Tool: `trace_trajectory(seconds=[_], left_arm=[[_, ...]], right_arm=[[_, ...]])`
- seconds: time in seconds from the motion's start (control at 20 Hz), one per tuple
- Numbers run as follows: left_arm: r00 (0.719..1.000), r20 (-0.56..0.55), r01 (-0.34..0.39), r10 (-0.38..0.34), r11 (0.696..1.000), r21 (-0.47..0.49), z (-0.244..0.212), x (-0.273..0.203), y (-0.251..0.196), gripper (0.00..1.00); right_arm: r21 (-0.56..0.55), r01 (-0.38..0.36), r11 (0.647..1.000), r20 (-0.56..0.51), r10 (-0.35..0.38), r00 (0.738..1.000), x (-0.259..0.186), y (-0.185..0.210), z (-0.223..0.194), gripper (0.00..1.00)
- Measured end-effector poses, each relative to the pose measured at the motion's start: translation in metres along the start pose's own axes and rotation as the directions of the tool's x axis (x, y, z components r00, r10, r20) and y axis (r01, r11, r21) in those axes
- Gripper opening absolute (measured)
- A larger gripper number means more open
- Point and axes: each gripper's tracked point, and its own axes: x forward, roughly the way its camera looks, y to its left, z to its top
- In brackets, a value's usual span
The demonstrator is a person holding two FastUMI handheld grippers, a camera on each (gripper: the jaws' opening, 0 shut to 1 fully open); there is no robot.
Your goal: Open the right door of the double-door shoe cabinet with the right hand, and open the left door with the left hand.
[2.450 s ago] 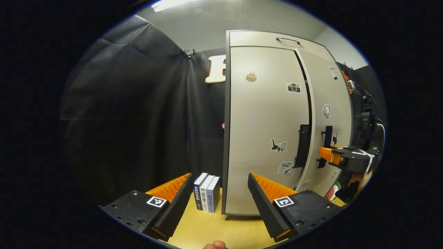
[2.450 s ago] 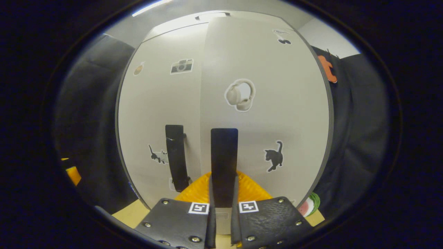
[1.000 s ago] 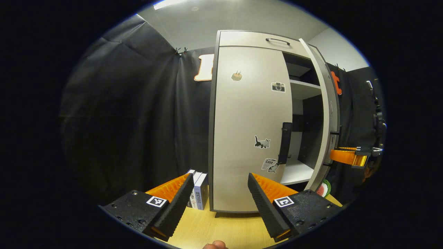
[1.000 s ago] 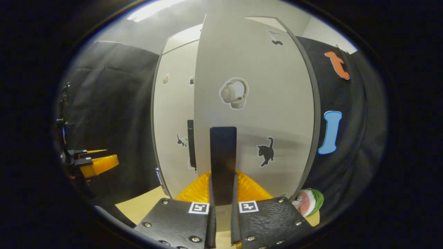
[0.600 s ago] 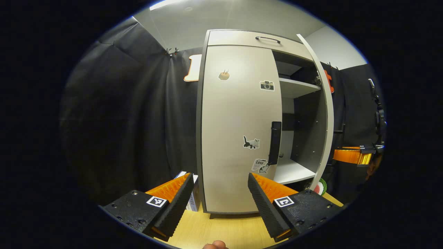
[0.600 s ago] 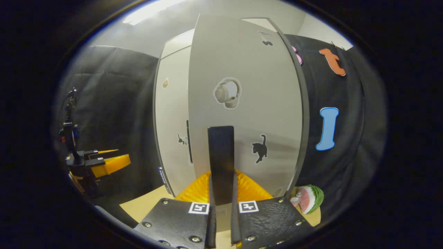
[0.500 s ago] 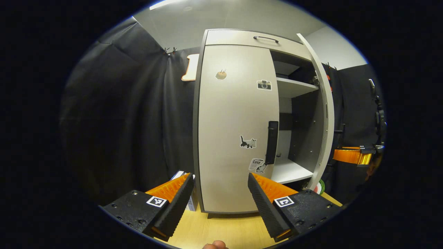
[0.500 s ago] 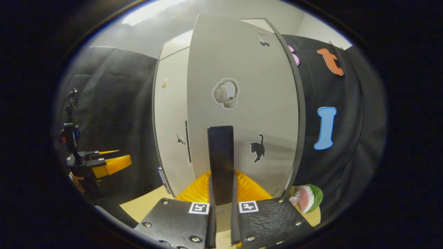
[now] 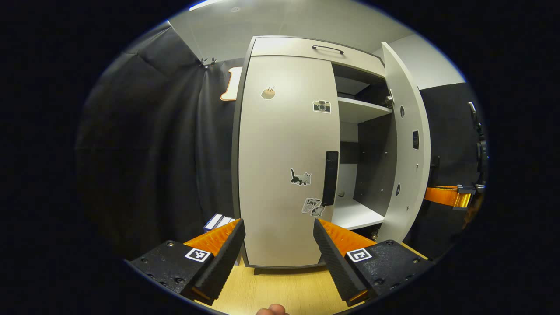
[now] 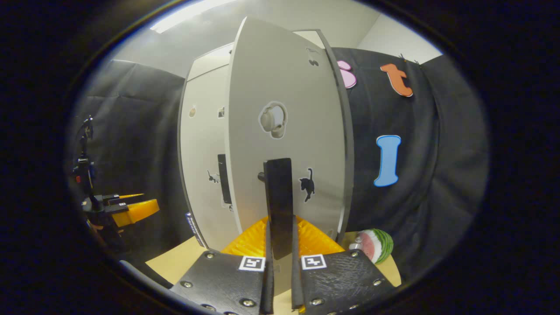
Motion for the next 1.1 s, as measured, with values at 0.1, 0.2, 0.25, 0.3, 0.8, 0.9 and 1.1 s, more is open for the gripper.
trace_trajectory(seconds=[0.1,0.2,0.25,0.3,0.8,0.9,1.1], left_arm=[[1.0,-0.004,0.011,-0.011,1.0,-0.004,-0.001,-0.002,-0.002,0.97],[1.0,-0.011,0.023,-0.023,1.0,-0.009,-0.003,-0.004,-0.006,0.97],[0.999,-0.016,0.032,-0.032,0.999,-0.011,-0.005,-0.005,-0.008,0.97],[0.999,-0.022,0.042,-0.043,0.999,-0.014,-0.006,-0.005,-0.011,0.97],[0.995,-0.034,0.088,-0.089,0.996,-0.019,-0.009,-0.007,-0.033,0.97],[0.996,-0.033,0.085,-0.085,0.996,-0.019,-0.01,-0.004,-0.033,0.97],[0.996,-0.037,0.085,-0.087,0.996,-0.029,-0.01,0.006,-0.037,0.97]], right_arm=[[0.009,0.037,0.999,0.006,-0.037,0.999,-0.012,-0.011,0.001,0.14],[0.02,0.084,0.996,0.004,-0.084,0.996,-0.013,-0.02,0.0,0.1],[0.02,0.108,0.994,0.007,-0.108,0.994,-0.016,-0.026,0.001,0.09],[0.022,0.129,0.991,0.009,-0.129,0.992,-0.021,-0.032,0.001,0.09],[0.069,0.304,0.95,-0.001,-0.305,0.952,-0.063,-0.091,0.003,0.12],[0.078,0.354,0.932,0.011,-0.356,0.934,-0.046,-0.126,0.001,0.01],[0.175,0.294,0.94,0.014,-0.301,0.953,-0.055,-0.133,0.003,0.01]])
